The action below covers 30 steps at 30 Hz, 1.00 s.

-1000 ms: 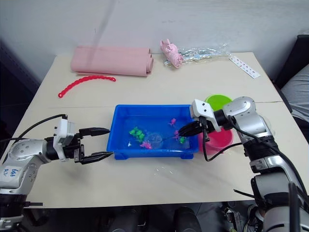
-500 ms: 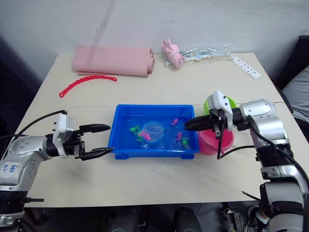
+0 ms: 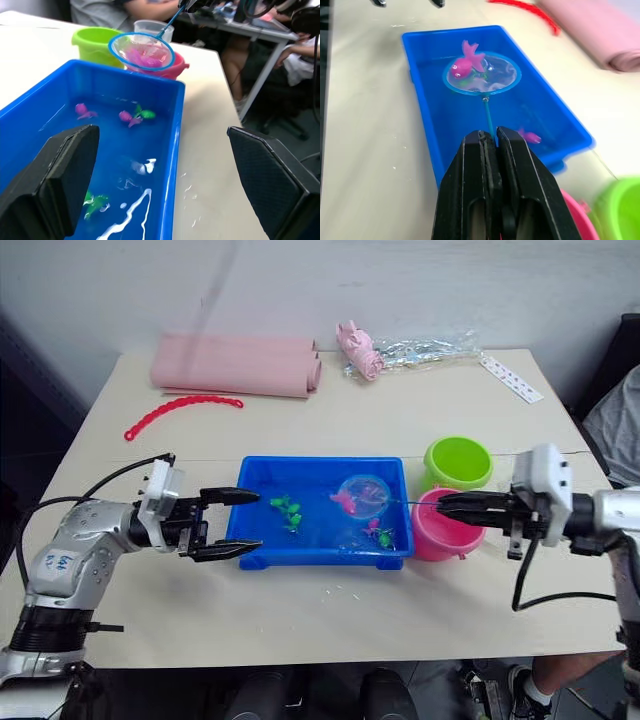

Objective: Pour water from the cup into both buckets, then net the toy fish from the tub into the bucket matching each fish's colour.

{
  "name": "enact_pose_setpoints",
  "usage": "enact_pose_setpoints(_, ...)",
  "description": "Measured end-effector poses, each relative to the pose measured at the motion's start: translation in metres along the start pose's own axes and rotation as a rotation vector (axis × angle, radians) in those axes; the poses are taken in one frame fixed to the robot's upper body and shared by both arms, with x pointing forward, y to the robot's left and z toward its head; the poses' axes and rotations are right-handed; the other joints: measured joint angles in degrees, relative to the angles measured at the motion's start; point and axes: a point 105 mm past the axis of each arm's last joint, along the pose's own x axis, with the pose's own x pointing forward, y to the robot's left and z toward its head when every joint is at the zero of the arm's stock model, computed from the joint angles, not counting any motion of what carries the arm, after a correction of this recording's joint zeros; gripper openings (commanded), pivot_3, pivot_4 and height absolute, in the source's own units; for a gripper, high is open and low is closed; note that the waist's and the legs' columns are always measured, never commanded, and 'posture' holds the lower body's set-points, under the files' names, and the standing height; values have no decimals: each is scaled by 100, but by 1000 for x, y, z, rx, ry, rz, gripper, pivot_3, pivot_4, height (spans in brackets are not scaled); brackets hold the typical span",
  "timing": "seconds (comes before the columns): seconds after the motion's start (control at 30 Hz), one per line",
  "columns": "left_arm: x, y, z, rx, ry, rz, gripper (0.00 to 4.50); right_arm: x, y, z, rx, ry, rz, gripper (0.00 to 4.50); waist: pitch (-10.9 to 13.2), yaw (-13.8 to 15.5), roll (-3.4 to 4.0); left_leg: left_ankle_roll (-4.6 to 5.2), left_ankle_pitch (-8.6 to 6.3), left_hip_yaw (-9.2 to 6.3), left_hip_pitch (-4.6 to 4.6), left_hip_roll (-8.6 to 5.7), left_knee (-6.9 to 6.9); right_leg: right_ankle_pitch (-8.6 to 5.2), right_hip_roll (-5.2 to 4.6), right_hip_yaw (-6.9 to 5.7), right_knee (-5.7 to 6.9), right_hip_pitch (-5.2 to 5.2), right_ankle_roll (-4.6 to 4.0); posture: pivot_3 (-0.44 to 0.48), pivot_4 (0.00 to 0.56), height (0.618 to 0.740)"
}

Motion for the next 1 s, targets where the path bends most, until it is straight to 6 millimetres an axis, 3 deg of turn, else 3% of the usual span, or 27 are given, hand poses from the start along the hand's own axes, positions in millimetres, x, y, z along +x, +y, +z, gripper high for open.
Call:
enact_pose_setpoints(0.2, 18, 5, 0, -16, -42, -55, 4477, -56, 2, 2, -66, 73, -292, 0, -1, 49, -2, 0, 0, 1, 4, 0, 0, 1, 4, 2, -5, 6, 2, 0, 150, 740)
enact_pose_setpoints(0.37, 27, 5, -7, -41, -80, -71, 4477, -82, 17, -19, -158, 209, -421, 0, -1, 42, -1, 0, 0, 7, 8, -2, -2, 1, 5, 9, -3, 7, 2, 0, 150, 740)
enact_pose_setpoints(0.6, 34, 3, -8, -37, -105, -84, 4477, -97, 20, -38, -426, 370, -472, 0, -1, 42, -1, 0, 1, 7, 12, -3, 0, 1, 4, 11, -5, 10, 2, 0, 150, 740)
enact_pose_setpoints(0.7, 36, 3, -9, -37, -112, -83, 4477, -95, 21, -47, -572, 431, -462, 0, -1, 40, -1, -1, 1, 7, 12, -3, 0, 1, 4, 11, -3, 9, 2, 0, 150, 740)
enact_pose_setpoints(0.87, 37, 3, -8, -35, -120, -78, 4477, -95, 14, -44, -803, 475, -517, 0, -2, 33, 0, -3, 3, 7, 13, -2, 0, 1, 5, 11, -3, 10, 2, 0, 150, 740)
enact_pose_setpoints(1.0, 36, 4, -7, -30, -127, -64, 4477, -86, 25, -49, -957, 497, -401, 0, -2, 41, 0, -4, 3, 6, 12, -2, -3, 1, 5, 10, -5, 9, 2, 0, 150, 740)
